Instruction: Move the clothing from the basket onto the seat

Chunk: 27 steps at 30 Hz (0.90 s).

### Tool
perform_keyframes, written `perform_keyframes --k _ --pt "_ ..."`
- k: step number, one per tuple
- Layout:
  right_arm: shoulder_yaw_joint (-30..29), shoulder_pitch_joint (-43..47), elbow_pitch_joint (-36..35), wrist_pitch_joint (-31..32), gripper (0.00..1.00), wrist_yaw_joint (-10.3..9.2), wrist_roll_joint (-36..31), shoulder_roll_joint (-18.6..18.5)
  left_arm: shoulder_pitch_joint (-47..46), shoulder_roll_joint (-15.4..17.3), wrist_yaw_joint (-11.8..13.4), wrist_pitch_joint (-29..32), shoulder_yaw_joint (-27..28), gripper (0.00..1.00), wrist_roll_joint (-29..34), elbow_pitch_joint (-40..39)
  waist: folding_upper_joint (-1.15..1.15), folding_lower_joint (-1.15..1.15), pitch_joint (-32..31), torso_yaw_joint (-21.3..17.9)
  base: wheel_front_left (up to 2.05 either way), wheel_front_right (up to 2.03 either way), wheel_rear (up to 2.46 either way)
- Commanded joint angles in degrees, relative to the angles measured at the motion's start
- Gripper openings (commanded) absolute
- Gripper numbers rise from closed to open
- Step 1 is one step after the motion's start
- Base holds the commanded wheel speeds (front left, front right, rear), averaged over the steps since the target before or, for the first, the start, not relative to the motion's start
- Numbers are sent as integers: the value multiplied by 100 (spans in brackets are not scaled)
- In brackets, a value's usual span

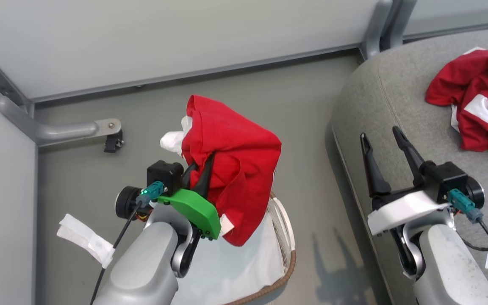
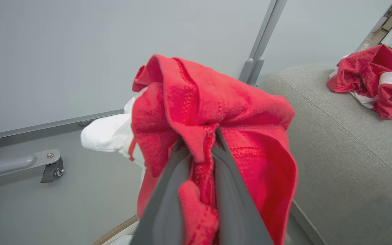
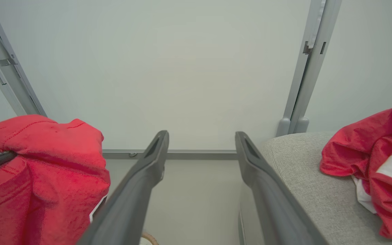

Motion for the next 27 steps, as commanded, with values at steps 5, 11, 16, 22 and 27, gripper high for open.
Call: perform_keyframes --k 5,11,16,22,27 --pt "39 312 70 -11 100 -8 -50 -24 144 26 68 -21 301 0 221 -556 0 0 -486 208 0 0 0" --pt "90 574 152 -11 100 -8 -7 -24 176 20 113 -21 499 0 361 -1084 0 0 -733 232 0 0 0" --pt "164 741 197 -11 100 -8 -27 -23 183 16 165 -20 552 0 401 -1343 0 0 -847 244 0 0 0" --pt "354 812 224 -11 100 -8 -104 -20 238 14 194 -21 527 0 403 -1464 0 0 -868 261 0 0 0" --pt "955 703 172 -11 100 -8 -97 -23 230 11 210 -20 461 0 334 -1546 0 0 -819 321 0 0 0"
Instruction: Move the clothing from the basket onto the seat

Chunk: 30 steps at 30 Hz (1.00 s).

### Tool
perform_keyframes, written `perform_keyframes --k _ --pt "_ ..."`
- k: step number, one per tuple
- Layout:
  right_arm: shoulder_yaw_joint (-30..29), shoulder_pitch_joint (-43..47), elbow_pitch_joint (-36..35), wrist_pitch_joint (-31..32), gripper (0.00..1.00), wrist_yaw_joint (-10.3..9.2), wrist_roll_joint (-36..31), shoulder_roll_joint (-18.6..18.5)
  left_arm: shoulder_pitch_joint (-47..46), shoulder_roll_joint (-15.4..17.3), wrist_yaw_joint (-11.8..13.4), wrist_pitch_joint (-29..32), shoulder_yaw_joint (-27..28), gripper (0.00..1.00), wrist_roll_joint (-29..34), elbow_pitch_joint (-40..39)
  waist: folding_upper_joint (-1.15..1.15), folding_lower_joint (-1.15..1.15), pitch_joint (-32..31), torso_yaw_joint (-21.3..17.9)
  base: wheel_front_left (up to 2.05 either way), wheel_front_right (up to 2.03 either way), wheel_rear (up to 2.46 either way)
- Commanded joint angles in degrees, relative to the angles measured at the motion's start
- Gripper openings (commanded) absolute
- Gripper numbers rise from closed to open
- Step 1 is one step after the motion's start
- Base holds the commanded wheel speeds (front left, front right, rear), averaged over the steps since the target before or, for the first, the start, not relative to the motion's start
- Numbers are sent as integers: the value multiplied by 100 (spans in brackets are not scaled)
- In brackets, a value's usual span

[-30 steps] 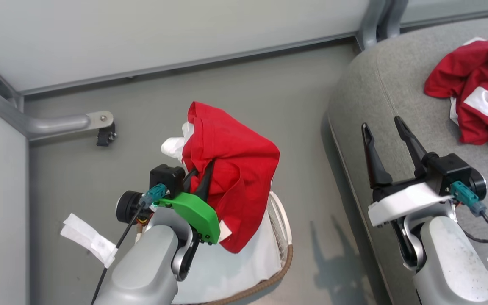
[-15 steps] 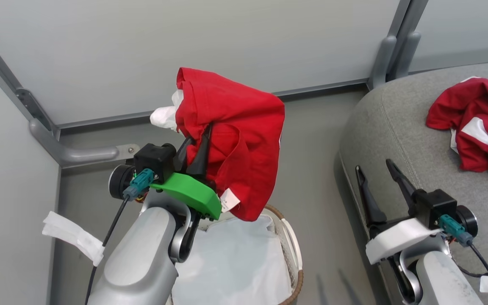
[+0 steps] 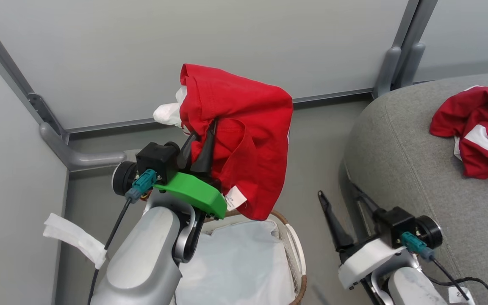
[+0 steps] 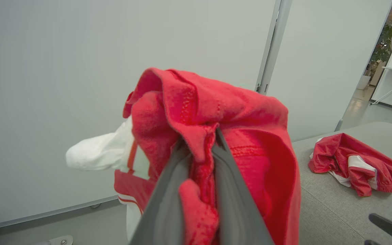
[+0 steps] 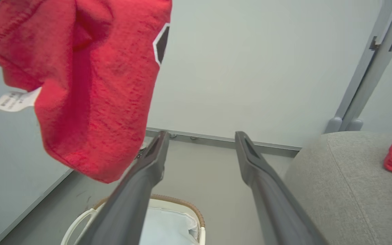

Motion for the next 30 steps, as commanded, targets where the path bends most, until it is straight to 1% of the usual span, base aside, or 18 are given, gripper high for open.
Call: perform_keyframes --k 1,10,14,22,30 --pt "170 -72 -31 -11 100 -8 17 -23 58 9 44 -19 -16 0 -33 -43 0 0 27 33 0 0 0" --pt "1350 -501 -78 -11 100 -8 299 -23 -59 8 82 -20 -233 0 -144 -57 0 0 86 187 0 0 0" --pt "1719 -702 25 -11 100 -8 431 -24 -109 7 101 -20 -333 0 -201 -70 0 0 102 262 0 0 0" --pt "2182 -1118 514 -11 100 -8 606 -22 -191 6 145 -20 -576 0 -341 -134 0 0 161 427 0 0 0" --pt "2283 -1546 1009 -11 100 -8 655 -22 -320 8 190 -20 -1022 0 -538 -211 0 0 237 649 0 0 0"
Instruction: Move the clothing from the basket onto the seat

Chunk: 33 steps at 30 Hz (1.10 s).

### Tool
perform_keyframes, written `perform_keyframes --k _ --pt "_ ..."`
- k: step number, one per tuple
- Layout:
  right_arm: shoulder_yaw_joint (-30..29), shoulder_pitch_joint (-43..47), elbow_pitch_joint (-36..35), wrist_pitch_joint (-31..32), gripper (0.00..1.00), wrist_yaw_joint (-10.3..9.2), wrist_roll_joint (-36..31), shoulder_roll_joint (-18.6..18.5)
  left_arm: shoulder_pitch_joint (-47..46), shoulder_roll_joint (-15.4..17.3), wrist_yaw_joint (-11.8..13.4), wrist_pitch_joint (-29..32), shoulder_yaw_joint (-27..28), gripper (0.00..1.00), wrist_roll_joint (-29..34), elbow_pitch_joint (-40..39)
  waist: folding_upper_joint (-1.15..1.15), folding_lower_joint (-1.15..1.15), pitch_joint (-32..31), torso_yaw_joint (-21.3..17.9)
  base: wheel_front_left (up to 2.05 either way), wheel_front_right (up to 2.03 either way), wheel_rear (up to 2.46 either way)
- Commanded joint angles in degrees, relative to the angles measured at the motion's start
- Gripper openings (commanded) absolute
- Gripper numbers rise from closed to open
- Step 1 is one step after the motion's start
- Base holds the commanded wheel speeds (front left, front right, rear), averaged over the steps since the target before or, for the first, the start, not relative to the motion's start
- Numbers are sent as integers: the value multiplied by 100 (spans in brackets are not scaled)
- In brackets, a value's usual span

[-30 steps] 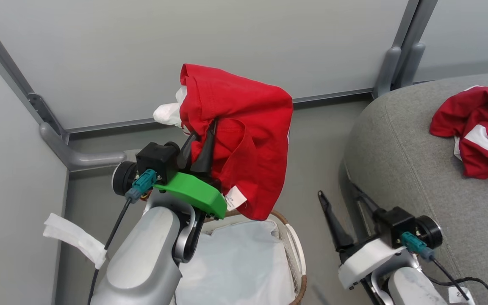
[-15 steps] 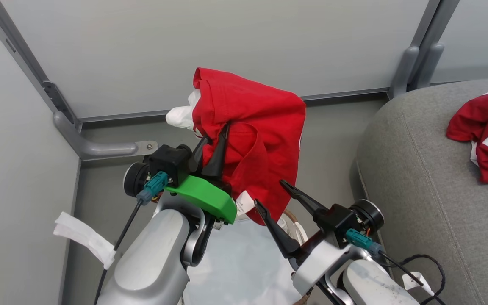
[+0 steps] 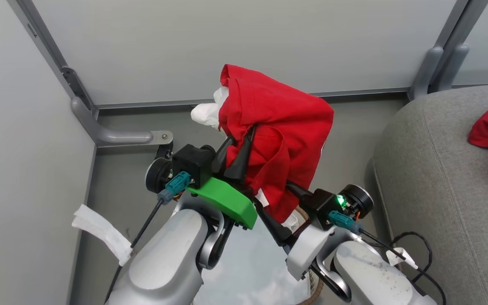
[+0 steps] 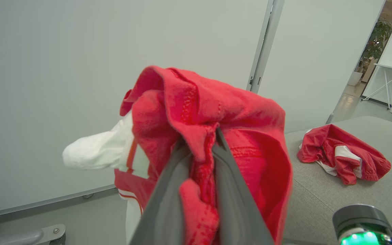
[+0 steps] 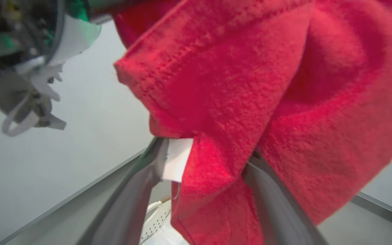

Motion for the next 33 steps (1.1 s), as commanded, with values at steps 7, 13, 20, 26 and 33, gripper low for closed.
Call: perform_keyframes --k 7,13,20,26,33 --pt "91 -283 396 -11 0 -8 137 -21 -177 11 78 -20 -350 0 -238 -57 0 0 35 262 0 0 0" --pt "161 -319 532 -11 0 -8 207 -23 -206 10 145 -20 -464 0 -334 -44 0 0 15 331 0 0 0" --pt "184 -268 600 -11 0 -8 258 -23 -165 9 184 -20 -474 0 -375 -24 0 0 -31 307 0 0 0" --pt "185 -248 584 -11 0 -8 291 -23 -155 9 191 -20 -469 0 -371 -17 0 0 -30 266 0 0 0" --pt "156 -272 514 -11 0 -8 280 -22 -175 10 156 -20 -431 0 -333 -32 0 0 -3 225 0 0 0"
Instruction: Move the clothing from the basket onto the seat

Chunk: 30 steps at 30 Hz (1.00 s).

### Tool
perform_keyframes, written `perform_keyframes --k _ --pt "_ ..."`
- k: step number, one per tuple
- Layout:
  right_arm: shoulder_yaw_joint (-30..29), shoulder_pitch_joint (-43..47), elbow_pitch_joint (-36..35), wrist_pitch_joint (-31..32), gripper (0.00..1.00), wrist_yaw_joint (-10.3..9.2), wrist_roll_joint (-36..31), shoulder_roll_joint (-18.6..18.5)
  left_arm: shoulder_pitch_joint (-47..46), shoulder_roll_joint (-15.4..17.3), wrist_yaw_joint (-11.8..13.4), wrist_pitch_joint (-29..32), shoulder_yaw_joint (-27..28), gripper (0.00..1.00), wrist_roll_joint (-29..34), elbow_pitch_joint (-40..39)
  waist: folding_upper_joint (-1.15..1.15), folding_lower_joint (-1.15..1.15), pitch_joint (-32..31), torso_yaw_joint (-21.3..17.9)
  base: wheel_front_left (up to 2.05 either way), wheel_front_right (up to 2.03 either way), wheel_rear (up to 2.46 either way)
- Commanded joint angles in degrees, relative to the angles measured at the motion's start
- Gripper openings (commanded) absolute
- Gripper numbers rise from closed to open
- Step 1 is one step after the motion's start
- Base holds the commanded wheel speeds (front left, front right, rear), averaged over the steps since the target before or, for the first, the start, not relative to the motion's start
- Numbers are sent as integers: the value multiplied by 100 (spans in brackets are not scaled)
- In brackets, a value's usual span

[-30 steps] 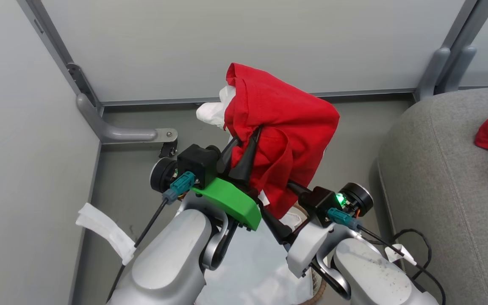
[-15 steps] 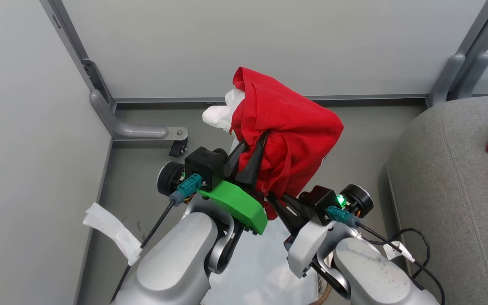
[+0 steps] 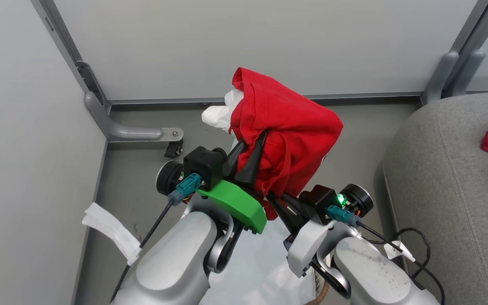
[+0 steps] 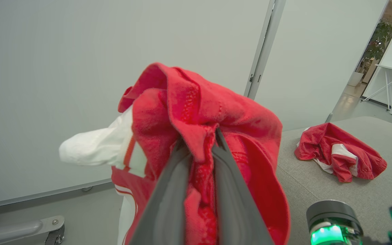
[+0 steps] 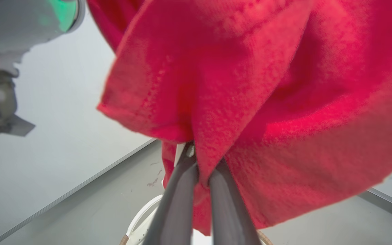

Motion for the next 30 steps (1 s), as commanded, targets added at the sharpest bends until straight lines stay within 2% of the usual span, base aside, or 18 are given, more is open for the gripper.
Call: perform_keyframes --k 1,3,9,13,30 --pt "-4 5 -29 -11 0 -8 18 -23 -68 9 0 -22 38 0 42 -19 0 0 4 -10 0 0 0" --pt "5 0 -52 -11 0 -8 21 -23 -48 9 37 -22 56 100 34 15 0 0 10 -27 0 0 0" --pt "-48 47 -183 -11 0 -8 11 -24 -13 10 95 -20 144 100 147 74 0 0 12 -152 0 0 0" --pt "-142 121 -367 -12 0 -8 -50 -21 87 10 48 -14 273 100 284 235 0 0 13 -468 0 0 0" --pt "-739 594 -1182 -13 0 -8 -230 -19 354 124 -157 -14 856 100 811 402 0 0 235 -2574 0 0 0"
